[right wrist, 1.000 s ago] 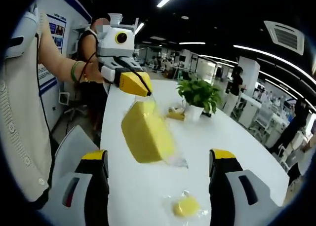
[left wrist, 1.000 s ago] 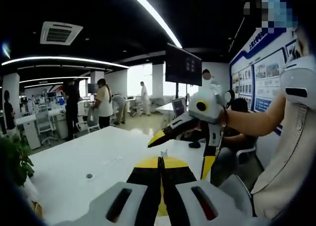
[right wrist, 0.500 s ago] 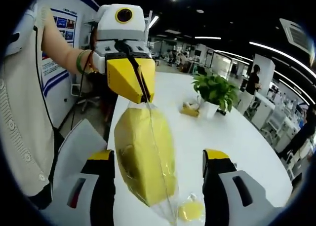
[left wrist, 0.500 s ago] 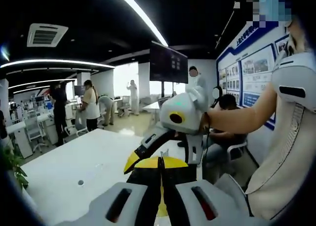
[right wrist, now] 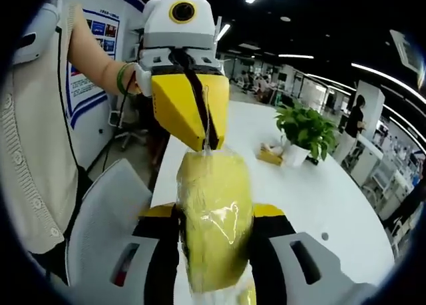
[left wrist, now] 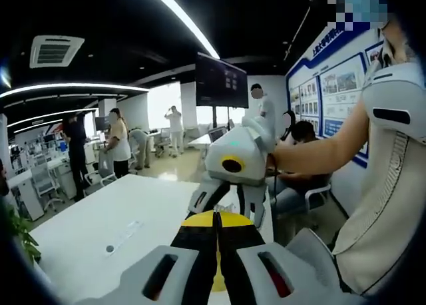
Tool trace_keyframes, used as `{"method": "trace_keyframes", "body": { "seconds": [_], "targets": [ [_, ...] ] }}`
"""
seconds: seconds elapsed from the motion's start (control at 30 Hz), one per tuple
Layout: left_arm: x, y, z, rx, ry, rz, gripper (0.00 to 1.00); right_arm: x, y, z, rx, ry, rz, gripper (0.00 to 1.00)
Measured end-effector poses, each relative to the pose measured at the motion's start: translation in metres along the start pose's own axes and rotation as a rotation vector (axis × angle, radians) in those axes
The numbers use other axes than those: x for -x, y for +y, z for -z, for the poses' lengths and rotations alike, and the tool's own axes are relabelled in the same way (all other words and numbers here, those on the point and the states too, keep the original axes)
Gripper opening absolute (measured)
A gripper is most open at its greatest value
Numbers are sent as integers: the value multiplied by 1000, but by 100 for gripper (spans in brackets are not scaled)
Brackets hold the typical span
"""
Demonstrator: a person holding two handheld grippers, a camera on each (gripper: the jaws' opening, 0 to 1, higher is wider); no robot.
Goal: Compare the silicone blocks by pressing each to a similar depth, holding the contact briefly, and releasing to observe deformation and rebound differences across the visible hardness samples.
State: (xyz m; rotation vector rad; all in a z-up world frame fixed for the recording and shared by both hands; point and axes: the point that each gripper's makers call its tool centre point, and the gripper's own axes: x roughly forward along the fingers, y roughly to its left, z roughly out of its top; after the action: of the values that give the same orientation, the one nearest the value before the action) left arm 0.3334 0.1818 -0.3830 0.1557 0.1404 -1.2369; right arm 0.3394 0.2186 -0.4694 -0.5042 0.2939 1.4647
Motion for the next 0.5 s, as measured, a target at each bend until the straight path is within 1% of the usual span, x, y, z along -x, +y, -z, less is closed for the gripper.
{"method": "trace_keyframes", "body": {
  "seconds": [0.1, 0.2, 0.37, 0.5],
  "targets": [
    [1, 3, 4, -2, 11, -9, 0, -3, -4, 3, -3, 5, 4, 28],
    [2, 4, 6, -10, 18, -12, 0, -5, -4, 4, 4, 6, 2, 24],
    [3, 6, 10, -5, 27, -17, 0, -9, -6, 6, 64, 19, 21, 18],
    [3, 6, 12, -11, 30, -19, 0, -10, -1, 7, 18, 26, -2, 13]
  ]
}}
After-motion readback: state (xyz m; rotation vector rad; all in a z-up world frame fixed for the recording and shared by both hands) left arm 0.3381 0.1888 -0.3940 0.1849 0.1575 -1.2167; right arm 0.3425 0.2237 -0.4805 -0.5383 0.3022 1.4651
